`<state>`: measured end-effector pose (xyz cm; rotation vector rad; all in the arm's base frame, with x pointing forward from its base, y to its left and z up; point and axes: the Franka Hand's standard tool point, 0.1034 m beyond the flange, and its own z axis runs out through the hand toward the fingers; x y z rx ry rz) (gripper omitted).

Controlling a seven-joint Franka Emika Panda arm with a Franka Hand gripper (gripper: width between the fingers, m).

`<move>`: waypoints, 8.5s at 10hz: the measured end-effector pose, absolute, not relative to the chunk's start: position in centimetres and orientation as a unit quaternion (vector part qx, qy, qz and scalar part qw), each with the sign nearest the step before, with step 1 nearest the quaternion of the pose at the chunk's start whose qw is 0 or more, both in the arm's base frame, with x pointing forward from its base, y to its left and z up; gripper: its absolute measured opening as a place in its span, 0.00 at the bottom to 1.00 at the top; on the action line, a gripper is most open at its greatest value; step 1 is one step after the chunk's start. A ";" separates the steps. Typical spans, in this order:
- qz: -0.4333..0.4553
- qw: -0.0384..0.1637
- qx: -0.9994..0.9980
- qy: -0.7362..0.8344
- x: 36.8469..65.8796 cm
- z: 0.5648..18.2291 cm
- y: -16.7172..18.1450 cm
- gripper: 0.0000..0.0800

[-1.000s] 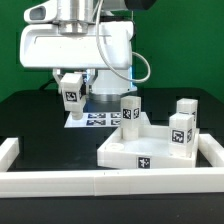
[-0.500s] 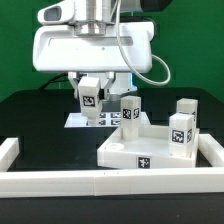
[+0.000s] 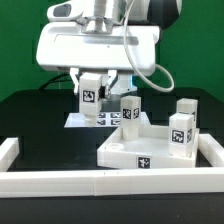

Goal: Assemble square table

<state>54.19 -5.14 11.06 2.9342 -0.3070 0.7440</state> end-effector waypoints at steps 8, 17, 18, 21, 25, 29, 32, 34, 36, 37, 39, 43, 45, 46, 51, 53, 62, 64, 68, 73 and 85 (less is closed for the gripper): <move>0.254 0.040 0.964 -0.073 56.2 9.6 -0.9 0.36; 0.252 0.054 0.964 -0.065 54.7 7.9 -1.5 0.36; 0.254 0.056 0.964 -0.063 54.7 7.7 -1.5 0.36; 0.252 0.056 0.964 -0.057 54.7 7.2 -0.9 0.36; 0.250 0.058 0.965 -0.054 54.6 6.6 -0.8 0.36; 0.251 0.057 0.965 -0.053 54.5 6.3 -0.3 0.36; 0.245 0.056 0.966 -0.054 54.4 6.1 -0.2 0.43; 0.245 0.056 0.966 -0.054 54.4 6.1 -0.2 0.76; 0.245 0.056 0.966 -0.054 54.4 6.1 -0.2 0.80; 0.245 0.057 0.966 -0.054 54.4 6.1 -0.2 0.81; 0.237 0.053 0.968 -0.057 54.5 7.0 -0.7 0.81; 0.212 0.030 0.974 -0.068 55.1 9.6 -0.7 0.81; 0.212 0.034 0.974 -0.066 55.0 9.1 -0.8 0.81; 0.173 0.026 0.982 -0.068 54.8 8.4 -1.0 0.81; 0.010 -0.013 0.997 -0.081 55.1 8.0 -1.8 0.81; 0.009 -0.013 0.997 -0.082 55.2 7.9 -1.5 0.81; 0.009 -0.014 0.994 -0.110 55.1 7.8 -1.5 0.36; 0.007 -0.015 0.982 -0.186 55.1 7.8 -1.5 0.36; 0.005 -0.017 0.938 -0.346 55.1 7.7 -1.2 0.36; 0.002 -0.020 0.843 -0.538 55.2 7.7 -0.1 0.36; 0.001 -0.023 0.884 -0.466 55.1 7.5 0.6 0.81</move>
Offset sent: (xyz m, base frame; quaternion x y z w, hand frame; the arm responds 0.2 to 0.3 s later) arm 0.0264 0.0301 -0.0031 0.0230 0.0124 0.0192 0.9995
